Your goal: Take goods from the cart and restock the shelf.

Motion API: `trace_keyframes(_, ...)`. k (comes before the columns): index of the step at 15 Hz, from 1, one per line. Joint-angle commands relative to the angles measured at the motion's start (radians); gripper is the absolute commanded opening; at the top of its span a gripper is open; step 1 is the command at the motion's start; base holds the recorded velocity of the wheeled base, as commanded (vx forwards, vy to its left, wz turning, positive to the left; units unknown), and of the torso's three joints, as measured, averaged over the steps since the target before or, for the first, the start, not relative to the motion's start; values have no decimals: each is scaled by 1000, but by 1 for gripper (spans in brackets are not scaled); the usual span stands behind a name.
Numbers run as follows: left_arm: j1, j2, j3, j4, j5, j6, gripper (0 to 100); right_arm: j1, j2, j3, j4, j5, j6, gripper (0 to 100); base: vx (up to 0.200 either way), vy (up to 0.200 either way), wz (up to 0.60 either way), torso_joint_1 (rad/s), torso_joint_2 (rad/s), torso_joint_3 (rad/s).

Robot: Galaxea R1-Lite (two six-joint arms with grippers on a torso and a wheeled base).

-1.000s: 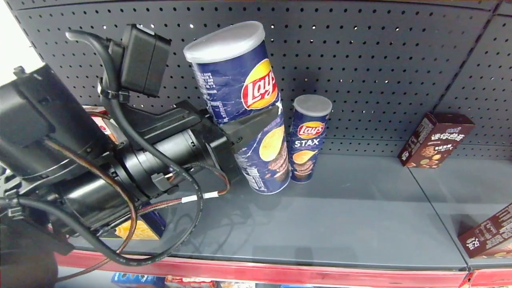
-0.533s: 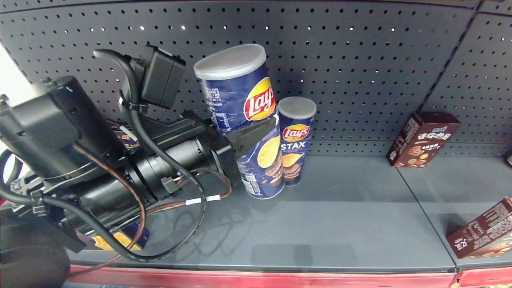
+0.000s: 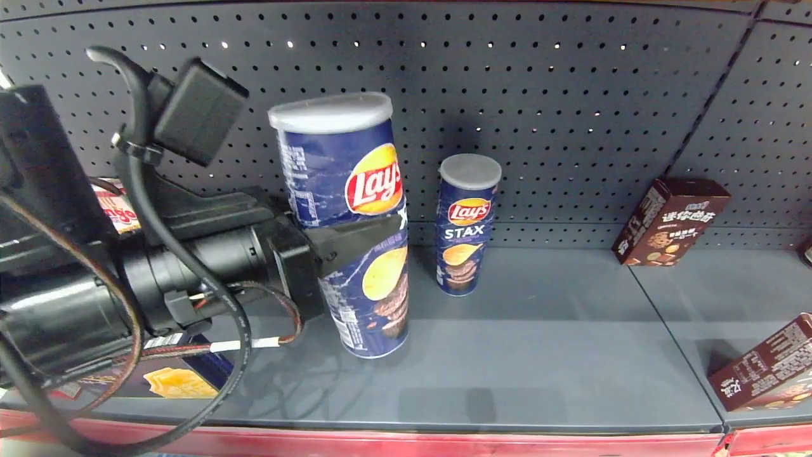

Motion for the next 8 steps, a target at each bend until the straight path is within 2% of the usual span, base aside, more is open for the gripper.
trace_keyframes(1,4,-24,-6,-3,-3,-2,0,97,336,-219,-70,31,-24,100,0,0,0,0,0,0)
trace_keyframes(4,45,-6,0,-4,-34,3,0,168,470,-286,-107,40,-27,100,0,0,0,0,0,0)
trace_keyframes(6,52,-8,-5,-4,-34,3,0,217,562,-331,-114,42,-27,100,0,0,0,0,0,0)
trace_keyframes(8,73,-6,8,-4,-35,4,0,309,663,-400,-108,48,-26,100,0,0,0,0,0,0)
